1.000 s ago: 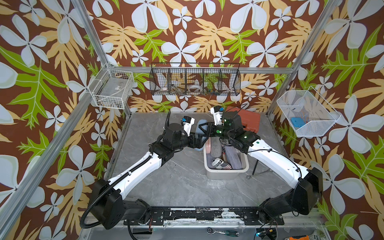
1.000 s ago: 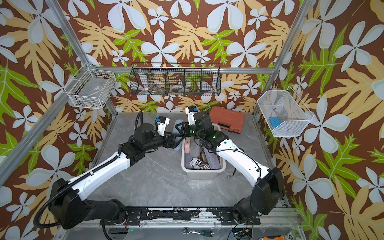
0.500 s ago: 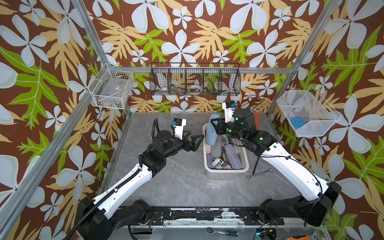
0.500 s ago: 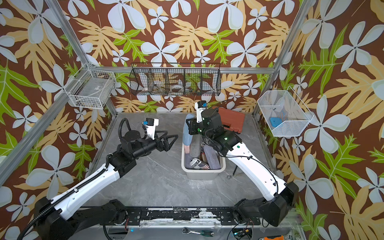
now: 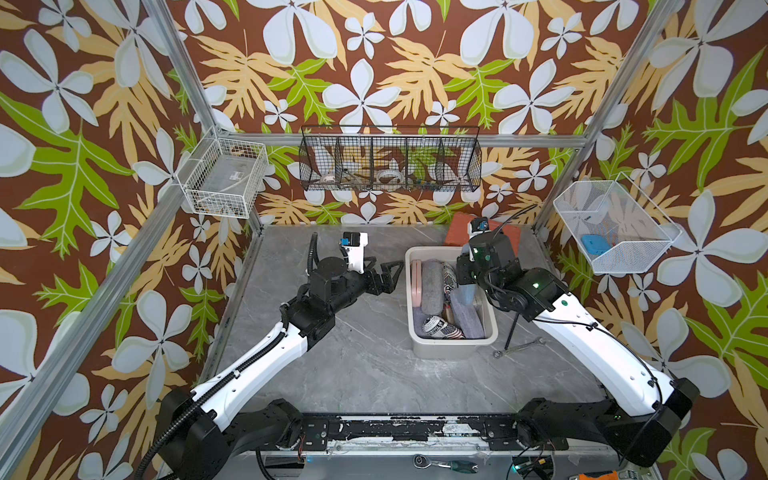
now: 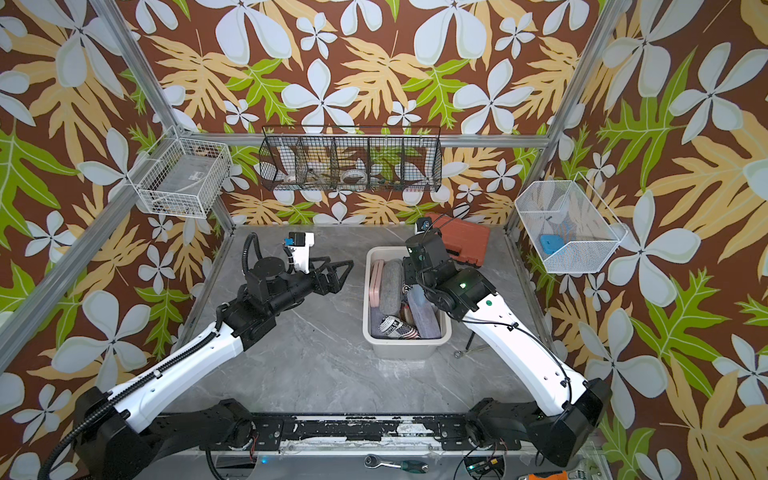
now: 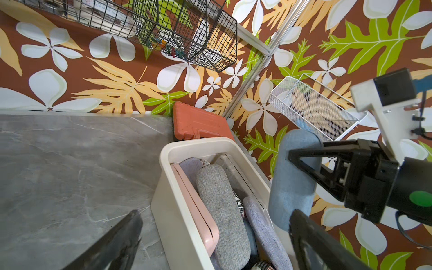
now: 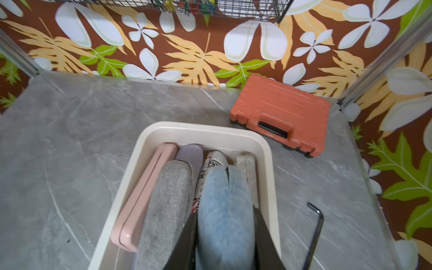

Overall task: Put the glasses cases into the storage boxes
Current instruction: Place the glasses case in the storage box.

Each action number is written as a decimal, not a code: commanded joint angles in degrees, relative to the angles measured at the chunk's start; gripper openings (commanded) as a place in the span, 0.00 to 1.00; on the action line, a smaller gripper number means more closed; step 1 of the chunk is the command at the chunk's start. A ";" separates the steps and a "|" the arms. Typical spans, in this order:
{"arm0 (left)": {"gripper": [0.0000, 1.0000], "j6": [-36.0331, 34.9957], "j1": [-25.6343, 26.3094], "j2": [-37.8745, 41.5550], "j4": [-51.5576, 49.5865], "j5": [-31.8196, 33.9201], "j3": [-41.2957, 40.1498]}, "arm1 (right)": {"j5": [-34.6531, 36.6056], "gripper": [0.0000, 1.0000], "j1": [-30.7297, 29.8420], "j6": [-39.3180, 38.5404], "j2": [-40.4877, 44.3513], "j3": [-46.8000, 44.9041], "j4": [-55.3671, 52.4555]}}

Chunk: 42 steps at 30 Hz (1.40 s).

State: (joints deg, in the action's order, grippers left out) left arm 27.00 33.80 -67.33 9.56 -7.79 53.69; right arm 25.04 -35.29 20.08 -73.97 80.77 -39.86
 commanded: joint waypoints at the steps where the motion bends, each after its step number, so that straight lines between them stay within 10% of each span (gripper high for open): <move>1: 1.00 0.76 0.05 -0.59 -0.42 -0.16 0.71 | 5.98 0.23 -0.14 -1.62 0.54 0.46 -4.53; 15: 1.00 1.64 0.04 -4.99 -2.67 -2.11 2.39 | -0.95 0.27 -0.84 -0.38 -1.37 -11.10 -7.68; 21: 0.95 3.68 0.04 -10.82 -6.93 -4.14 5.51 | -2.77 0.61 -1.28 -0.56 -1.20 -9.89 -9.27; 33: 0.68 7.47 0.42 -20.07 -10.75 -14.26 10.02 | 4.44 0.70 -1.25 -0.55 4.53 -9.68 -4.84; 42: 0.42 10.34 5.92 -23.64 -20.52 4.03 11.52 | 6.59 0.71 -1.19 -0.63 4.72 -8.08 -5.26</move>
State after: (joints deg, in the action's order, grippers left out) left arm 35.42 39.38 -89.95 -6.44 -10.90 64.82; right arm 30.02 -36.40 19.27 -69.41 71.83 -45.56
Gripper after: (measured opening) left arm 0.426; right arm 0.709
